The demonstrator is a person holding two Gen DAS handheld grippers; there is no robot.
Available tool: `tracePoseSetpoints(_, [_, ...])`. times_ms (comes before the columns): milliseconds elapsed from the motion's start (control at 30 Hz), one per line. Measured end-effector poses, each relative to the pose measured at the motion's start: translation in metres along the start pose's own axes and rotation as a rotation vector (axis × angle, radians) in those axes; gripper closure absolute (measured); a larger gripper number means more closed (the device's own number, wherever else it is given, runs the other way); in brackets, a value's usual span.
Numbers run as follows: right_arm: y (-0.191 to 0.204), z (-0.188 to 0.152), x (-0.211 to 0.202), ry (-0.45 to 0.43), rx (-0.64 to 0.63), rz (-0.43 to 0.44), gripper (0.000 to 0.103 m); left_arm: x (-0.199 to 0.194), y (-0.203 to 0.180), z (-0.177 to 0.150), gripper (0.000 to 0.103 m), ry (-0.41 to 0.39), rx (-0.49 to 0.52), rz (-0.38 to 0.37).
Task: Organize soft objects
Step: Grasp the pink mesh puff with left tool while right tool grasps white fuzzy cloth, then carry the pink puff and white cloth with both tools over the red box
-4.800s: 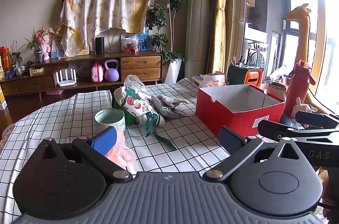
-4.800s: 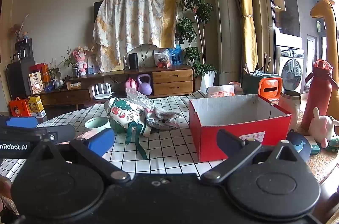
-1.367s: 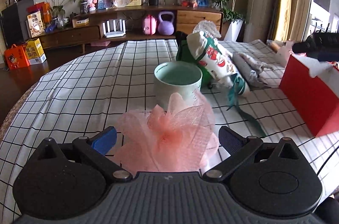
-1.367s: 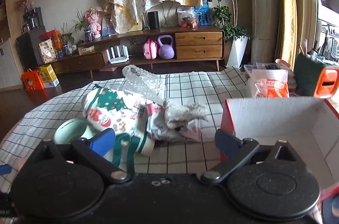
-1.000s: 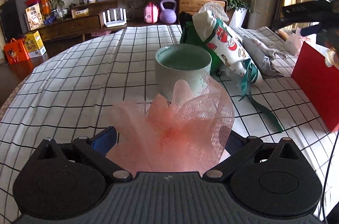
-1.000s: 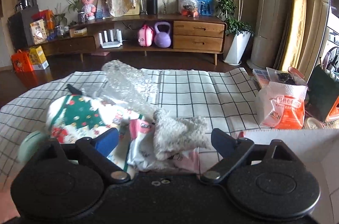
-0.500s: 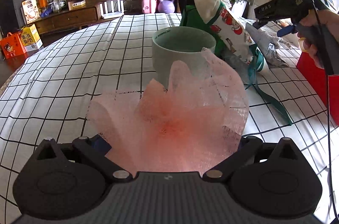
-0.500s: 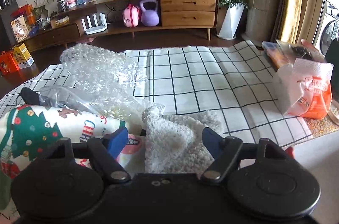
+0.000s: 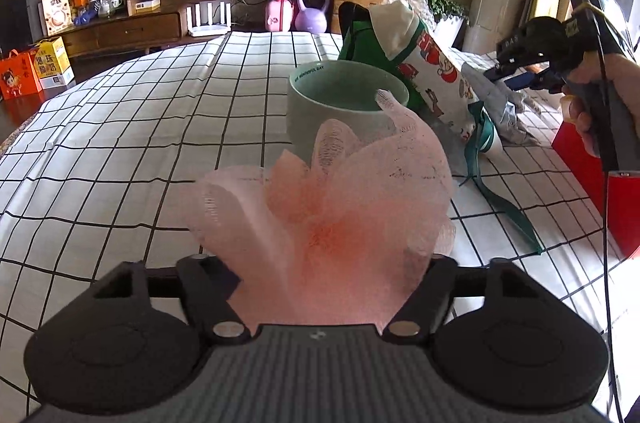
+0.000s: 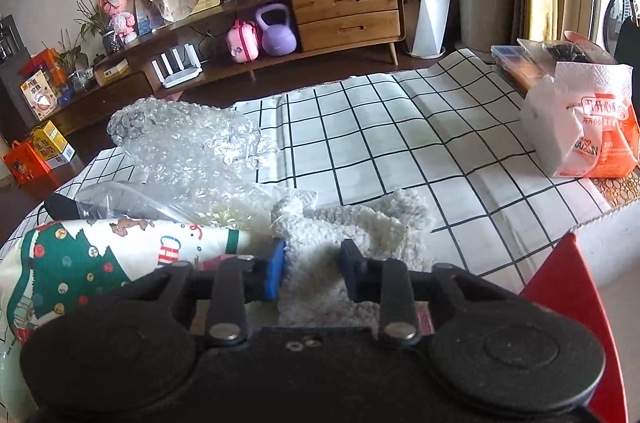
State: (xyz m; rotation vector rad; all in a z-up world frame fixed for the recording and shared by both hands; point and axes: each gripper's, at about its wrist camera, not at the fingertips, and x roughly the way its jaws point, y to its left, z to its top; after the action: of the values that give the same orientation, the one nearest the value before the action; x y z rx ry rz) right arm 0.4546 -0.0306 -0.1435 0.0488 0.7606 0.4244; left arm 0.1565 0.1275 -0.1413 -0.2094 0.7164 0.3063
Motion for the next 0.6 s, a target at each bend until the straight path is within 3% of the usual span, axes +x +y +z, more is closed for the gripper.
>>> tracePoseSetpoints(33, [0.000,0.000,-0.001,-0.004,0.001,0.002,0.088,-0.001,0.001,0.001,0.039,-0.005,-0.004,-0.001])
tracePoseSetpoints(133, [-0.002,0.002,-0.008,-0.028,0.010,0.007,0.094,-0.003,0.002,0.003,0.052,-0.015,-0.013,-0.002])
tracePoseSetpoints(333, [-0.003,0.009,-0.031,-0.079,0.003,0.025,0.097,-0.008,-0.002,0.007,0.067,-0.024,0.006,0.005])
tracePoseSetpoints(600, [-0.013,0.014,-0.081,-0.121,0.020,0.097,0.097,-0.025,-0.007,0.013,0.071,-0.048,0.015,0.001])
